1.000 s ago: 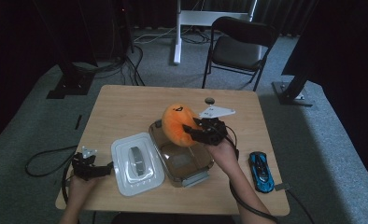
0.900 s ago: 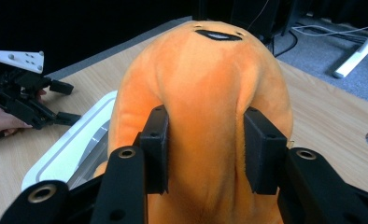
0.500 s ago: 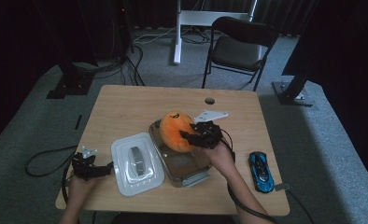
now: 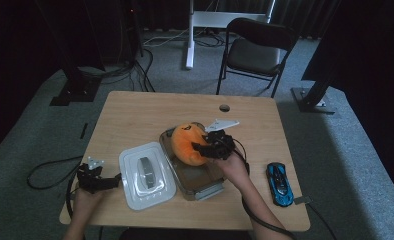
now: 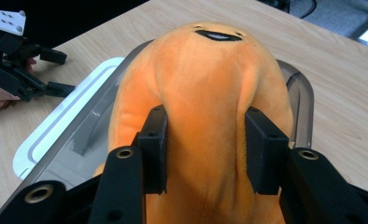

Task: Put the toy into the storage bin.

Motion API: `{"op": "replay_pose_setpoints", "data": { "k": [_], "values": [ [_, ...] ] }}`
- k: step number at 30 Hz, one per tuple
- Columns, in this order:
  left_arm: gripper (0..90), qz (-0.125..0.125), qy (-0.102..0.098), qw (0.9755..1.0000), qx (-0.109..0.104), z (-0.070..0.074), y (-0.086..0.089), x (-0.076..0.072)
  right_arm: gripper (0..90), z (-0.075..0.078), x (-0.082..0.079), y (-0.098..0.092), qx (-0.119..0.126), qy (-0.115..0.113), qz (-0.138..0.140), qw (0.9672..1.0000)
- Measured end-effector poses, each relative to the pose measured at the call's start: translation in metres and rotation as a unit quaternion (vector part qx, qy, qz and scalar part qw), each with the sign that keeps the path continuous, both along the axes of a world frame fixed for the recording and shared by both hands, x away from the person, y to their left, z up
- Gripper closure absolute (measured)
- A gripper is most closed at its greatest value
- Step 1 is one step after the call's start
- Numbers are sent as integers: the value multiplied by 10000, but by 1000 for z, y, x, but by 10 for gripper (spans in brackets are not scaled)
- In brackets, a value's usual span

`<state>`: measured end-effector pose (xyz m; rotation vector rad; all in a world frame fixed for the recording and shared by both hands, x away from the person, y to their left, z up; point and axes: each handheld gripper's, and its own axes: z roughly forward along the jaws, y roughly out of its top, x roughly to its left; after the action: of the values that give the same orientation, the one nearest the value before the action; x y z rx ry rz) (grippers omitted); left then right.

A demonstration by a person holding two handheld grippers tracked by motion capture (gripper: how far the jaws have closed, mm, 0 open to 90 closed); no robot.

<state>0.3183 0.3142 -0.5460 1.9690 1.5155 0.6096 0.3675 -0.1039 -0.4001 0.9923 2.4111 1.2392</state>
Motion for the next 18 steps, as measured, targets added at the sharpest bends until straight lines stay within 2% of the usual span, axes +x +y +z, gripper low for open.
{"op": "replay_pose_setpoints", "data": {
  "k": [7,18],
  "values": [
    [2,-1,-1,10000,3,0,0,0,545,-4,3,1,-27,65,2,10000],
    [2,2,-6,10000,-1,0,0,0,486,-9,6,5,-70,335,94,9994]
  ]
}}
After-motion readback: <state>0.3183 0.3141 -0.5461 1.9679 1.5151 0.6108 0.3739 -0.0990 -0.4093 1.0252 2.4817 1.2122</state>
